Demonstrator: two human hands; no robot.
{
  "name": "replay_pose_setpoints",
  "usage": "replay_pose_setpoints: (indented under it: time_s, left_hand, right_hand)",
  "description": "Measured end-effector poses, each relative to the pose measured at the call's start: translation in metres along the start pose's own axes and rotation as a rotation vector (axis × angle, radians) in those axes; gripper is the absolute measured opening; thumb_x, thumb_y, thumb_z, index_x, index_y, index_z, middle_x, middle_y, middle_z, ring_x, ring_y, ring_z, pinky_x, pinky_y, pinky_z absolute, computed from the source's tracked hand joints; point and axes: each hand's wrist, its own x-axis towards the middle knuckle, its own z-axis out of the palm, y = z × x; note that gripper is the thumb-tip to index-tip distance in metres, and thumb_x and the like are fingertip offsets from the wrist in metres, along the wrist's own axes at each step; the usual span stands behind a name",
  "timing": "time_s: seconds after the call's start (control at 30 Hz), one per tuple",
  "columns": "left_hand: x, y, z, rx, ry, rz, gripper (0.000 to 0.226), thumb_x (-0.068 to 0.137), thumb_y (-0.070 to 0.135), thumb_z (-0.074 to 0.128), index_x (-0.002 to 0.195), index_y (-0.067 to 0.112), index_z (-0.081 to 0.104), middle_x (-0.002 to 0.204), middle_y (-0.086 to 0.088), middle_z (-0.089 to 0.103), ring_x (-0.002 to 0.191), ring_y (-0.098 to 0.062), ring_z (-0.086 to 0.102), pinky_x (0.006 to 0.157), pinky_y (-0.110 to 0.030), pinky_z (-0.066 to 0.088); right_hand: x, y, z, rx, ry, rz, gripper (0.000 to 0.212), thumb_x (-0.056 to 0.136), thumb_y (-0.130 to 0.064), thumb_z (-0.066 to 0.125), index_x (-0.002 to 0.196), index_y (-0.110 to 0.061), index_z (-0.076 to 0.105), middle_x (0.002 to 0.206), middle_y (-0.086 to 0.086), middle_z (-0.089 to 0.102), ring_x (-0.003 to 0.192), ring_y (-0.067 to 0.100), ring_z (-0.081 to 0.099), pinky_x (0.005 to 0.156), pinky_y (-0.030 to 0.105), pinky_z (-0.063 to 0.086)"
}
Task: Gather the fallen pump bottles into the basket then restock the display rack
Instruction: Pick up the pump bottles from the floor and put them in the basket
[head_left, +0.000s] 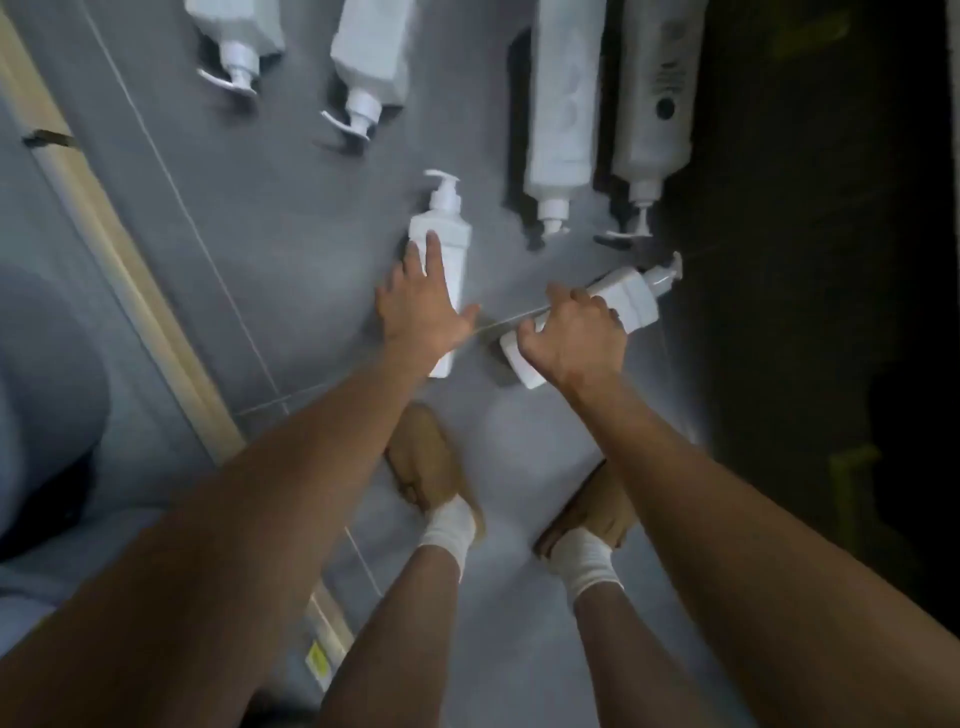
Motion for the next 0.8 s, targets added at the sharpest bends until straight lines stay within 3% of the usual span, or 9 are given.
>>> replay_pose_setpoints:
  time_s: [0.13,0.27,0.37,0.47,0.57,0.7,0.8]
  left_hand:
    - [0.043,-0.016,0.041,-0.12,0.041,-0.139,0.106,0.079,0.049,0.066,0.151,0.008,0.001,0.154,-0.02,0.018,0.137,-0.035,0.03,0.108,-0.045,0.028]
    - [0.069,-0.016,0.066,-0.231,0.08,-0.205,0.114,0.076,0.048,0.071,0.15,0.005,-0.003,0.141,-0.018,0.036,0.125,-0.036,0.043,0.1,-0.044,0.037]
    - [0.077,-0.008,0.074,-0.209,0.112,-0.229,0.109,0.077,0.042,0.071,0.15,0.004,0.0,0.137,-0.018,0.038,0.121,-0.037,0.045,0.096,-0.045,0.039]
    - [0.076,-0.006,0.079,-0.139,0.079,-0.138,0.107,0.076,0.039,0.071,0.15,0.006,0.002,0.137,-0.017,0.038,0.118,-0.037,0.047,0.094,-0.046,0.041]
    - [0.065,0.0,0.087,-0.052,0.064,-0.024,0.108,0.074,0.038,0.073,0.151,0.008,0.003,0.134,-0.016,0.04,0.115,-0.036,0.048,0.089,-0.046,0.043]
    - [0.068,0.012,0.095,-0.084,0.123,-0.074,0.107,0.073,0.039,0.073,0.151,0.007,0.007,0.133,-0.016,0.04,0.115,-0.035,0.046,0.092,-0.045,0.041]
    - [0.074,0.018,0.099,-0.099,0.146,-0.116,0.103,0.073,0.043,0.073,0.149,0.008,0.013,0.134,-0.016,0.04,0.118,-0.036,0.044,0.092,-0.046,0.04]
  right_hand:
    - [0.03,0.008,0.049,0.065,0.058,0.118,0.039,0.087,-0.032,0.049,0.118,-0.009,0.055,0.119,0.014,0.058,0.111,0.035,0.052,0.086,0.039,0.042]
    - [0.049,0.024,0.081,0.083,0.103,0.203,0.043,0.089,-0.036,0.048,0.12,-0.007,0.053,0.119,0.015,0.057,0.113,0.033,0.049,0.084,0.04,0.043]
    - [0.056,0.038,0.095,0.146,0.147,0.319,0.048,0.089,-0.039,0.049,0.122,-0.004,0.048,0.121,0.014,0.053,0.116,0.031,0.047,0.081,0.04,0.044]
    - [0.063,0.049,0.1,0.334,0.172,0.578,0.064,0.087,-0.044,0.054,0.131,-0.002,0.036,0.131,0.015,0.043,0.121,0.032,0.044,0.083,0.04,0.045]
    - [0.073,0.061,0.1,0.623,0.093,0.877,0.091,0.082,-0.053,0.062,0.143,-0.003,0.017,0.14,0.014,0.032,0.127,0.032,0.04,0.093,0.041,0.043]
    - [0.1,0.067,0.098,1.002,0.074,1.038,0.103,0.073,-0.059,0.069,0.142,-0.009,0.012,0.135,0.011,0.035,0.121,0.031,0.046,0.098,0.045,0.043]
    - [0.112,0.067,0.102,1.109,0.114,1.104,0.102,0.072,-0.055,0.072,0.14,-0.011,0.01,0.133,0.011,0.036,0.117,0.03,0.047,0.095,0.044,0.043]
